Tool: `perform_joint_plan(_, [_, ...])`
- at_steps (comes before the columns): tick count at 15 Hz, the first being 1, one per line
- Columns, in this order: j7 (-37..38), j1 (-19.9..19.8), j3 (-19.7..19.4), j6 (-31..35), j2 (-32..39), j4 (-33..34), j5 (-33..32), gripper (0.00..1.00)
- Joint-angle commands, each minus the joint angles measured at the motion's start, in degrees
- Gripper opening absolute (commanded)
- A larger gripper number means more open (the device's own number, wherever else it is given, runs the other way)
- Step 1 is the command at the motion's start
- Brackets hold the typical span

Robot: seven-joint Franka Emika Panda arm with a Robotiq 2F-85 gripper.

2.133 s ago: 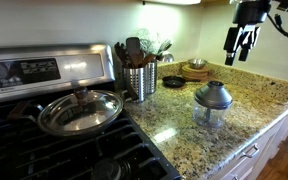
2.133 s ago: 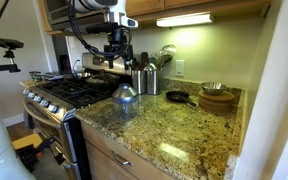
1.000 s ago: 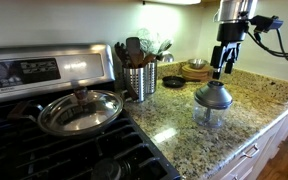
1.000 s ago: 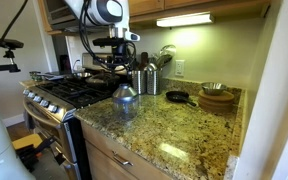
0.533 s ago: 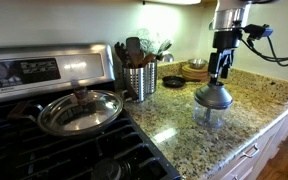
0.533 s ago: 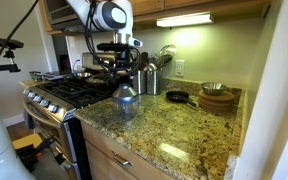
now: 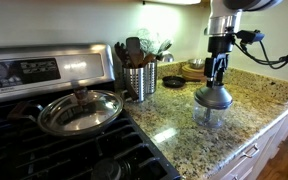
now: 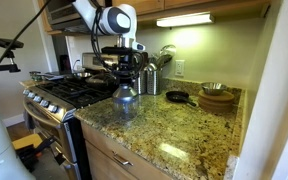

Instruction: Take the lid off the food processor and put it on the counter

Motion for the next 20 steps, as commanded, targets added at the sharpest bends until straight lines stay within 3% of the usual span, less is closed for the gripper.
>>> perform_joint_plan(1, [-1.6,-0.3,-0.3,0.3,1.2,1.3,1.0,0.87])
perform_joint_plan(5, [-1.6,-0.5,-0.4,0.1,2.0,1.6,1.1,0.90])
perform_joint_plan(8, [-1.6,-0.8,-0.5,0.1,2.2,1.4,1.0,0.74])
perform_joint_plan(10, [-1.5,-0.8,-0.5,0.2,1.9,1.4,1.0,0.49])
perform_joint_plan(12, [-1.4,-0.8,-0.5,0.4,1.5,1.6,1.0,0.38])
perform_joint_plan(20, [-0.6,-0.5,-0.2,-1.1,-0.2,1.0,0.6,0.35])
